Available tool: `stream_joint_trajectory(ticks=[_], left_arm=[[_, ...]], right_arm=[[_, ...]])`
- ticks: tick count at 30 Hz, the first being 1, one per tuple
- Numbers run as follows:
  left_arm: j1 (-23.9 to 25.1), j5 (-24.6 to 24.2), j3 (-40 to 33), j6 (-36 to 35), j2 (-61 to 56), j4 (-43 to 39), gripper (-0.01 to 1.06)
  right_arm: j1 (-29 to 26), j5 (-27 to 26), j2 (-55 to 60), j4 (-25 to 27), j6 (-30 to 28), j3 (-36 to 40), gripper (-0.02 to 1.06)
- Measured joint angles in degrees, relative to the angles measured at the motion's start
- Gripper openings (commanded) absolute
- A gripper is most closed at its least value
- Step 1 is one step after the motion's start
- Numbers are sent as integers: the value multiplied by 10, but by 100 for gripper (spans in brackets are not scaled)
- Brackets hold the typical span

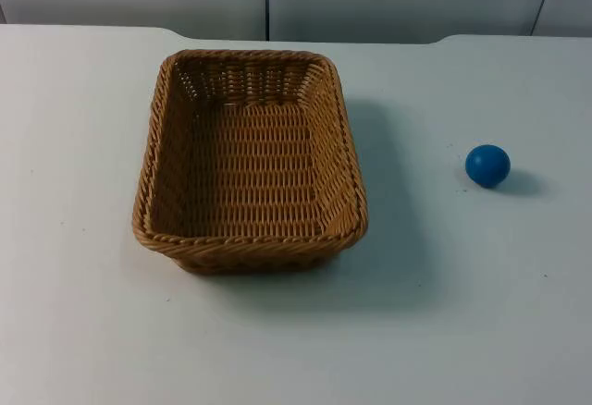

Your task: Pick up the basket with the left hand and place the ball into the basket with the right hand.

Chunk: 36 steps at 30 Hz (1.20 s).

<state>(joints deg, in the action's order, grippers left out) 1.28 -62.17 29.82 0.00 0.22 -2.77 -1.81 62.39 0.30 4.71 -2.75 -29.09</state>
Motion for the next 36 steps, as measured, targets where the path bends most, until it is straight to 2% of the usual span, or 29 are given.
stream_joint_trajectory(ticks=[9,14,18,21,23,29,32,36], left_arm=[[0,2,2,-6,0,-6,105],[0,6,52,-28,36,-38,105],[0,35,108,-29,118,-43,105],[-10,101,166,-26,192,-37,105],[-13,137,198,-29,237,-20,105],[-13,166,252,0,348,60,105],[-13,184,282,18,460,128,105],[-13,214,290,53,546,171,105]], right_arm=[[0,0,0,0,11,0,104],[0,0,0,0,15,0,104],[0,0,0,0,16,0,104],[0,0,0,0,16,0,104],[0,0,0,0,16,0,104],[0,0,0,0,16,0,104],[0,0,0,0,16,0,104],[0,0,0,0,16,0,104]])
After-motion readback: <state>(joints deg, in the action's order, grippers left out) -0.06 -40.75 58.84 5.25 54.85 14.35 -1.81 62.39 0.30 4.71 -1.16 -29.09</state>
